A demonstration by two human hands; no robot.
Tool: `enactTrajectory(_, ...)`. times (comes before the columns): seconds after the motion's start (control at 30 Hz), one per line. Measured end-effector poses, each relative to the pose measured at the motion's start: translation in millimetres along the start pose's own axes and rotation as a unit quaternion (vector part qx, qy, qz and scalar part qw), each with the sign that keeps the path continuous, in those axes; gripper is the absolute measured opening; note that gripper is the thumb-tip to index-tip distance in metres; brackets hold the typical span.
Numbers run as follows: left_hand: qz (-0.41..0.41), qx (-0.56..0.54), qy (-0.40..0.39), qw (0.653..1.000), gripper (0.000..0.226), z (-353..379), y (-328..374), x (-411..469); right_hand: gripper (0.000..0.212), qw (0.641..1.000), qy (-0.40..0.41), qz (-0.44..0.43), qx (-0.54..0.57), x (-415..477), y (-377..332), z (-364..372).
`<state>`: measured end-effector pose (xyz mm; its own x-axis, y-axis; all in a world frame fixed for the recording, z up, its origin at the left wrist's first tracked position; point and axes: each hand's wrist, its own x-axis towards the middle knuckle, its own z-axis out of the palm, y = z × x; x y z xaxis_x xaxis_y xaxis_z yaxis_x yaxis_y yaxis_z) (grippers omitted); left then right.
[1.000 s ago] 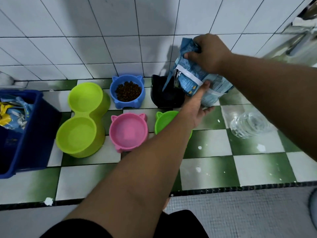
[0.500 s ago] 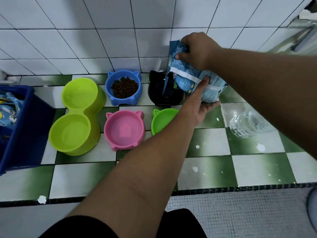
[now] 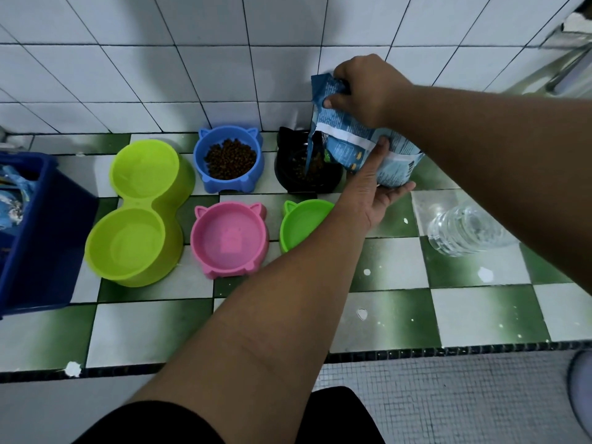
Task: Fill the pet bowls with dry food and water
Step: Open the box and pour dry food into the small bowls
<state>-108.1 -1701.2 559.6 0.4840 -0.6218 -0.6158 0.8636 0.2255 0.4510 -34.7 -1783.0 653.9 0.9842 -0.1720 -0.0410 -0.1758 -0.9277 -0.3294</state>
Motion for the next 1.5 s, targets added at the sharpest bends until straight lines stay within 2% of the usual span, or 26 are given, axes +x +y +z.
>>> enactTrajectory(0.33,0.010,0.021,0.008,1.000,0.062,0.9,-1.2,2.6,0.030,1.000,0.000,0.021,0.014,-6.0,1.8,-3.1)
enactTrajectory(0.5,0.010,0.047,0.003,0.999,0.053,-1.9,-0.8,6.0,0.040,0.999,0.003,0.044,0.020,-10.8,7.4,-6.3)
enactTrajectory(0.63,0.008,0.038,-0.001,0.999,0.057,1.3,-1.0,5.7,0.036,0.999,0.013,0.044,0.022,-10.3,8.0,-5.2)
enactTrajectory(0.77,0.010,0.022,0.004,1.000,0.060,4.1,4.1,8.1,0.042,0.999,0.020,0.034,0.021,-7.1,2.2,-4.0)
enactTrajectory(0.93,-0.007,0.010,-0.006,1.000,0.056,6.7,9.6,11.5,0.030,0.999,0.029,0.017,-0.009,-4.8,-4.8,-3.1)
enactTrajectory(1.13,-0.003,0.031,-0.001,1.000,0.057,4.2,7.7,16.0,0.034,0.998,0.035,0.047,0.003,-5.6,2.8,-4.2)
enactTrajectory(1.27,-0.013,0.071,-0.004,0.997,0.033,0.9,5.2,17.2,0.032,0.995,0.055,0.066,0.047,-11.6,8.7,0.2)
enactTrajectory(1.3,-0.012,0.090,0.006,0.996,0.036,-1.0,5.6,17.8,0.028,0.993,0.063,0.075,0.061,-14.1,9.4,0.5)
enactTrajectory(1.37,-0.003,0.121,0.027,0.992,0.057,-4.3,7.0,15.6,0.026,0.988,0.074,0.095,0.092,-21.1,10.3,-0.8)
enactTrajectory(1.43,0.007,0.131,0.054,0.990,0.080,-6.3,6.9,13.1,0.029,0.986,0.081,0.106,0.105,-27.8,11.9,-2.9)
enactTrajectory(1.5,0.017,0.128,0.070,0.989,0.092,-9.2,5.4,11.8,0.025,0.980,0.099,0.116,0.127,-34.9,11.6,-4.3)
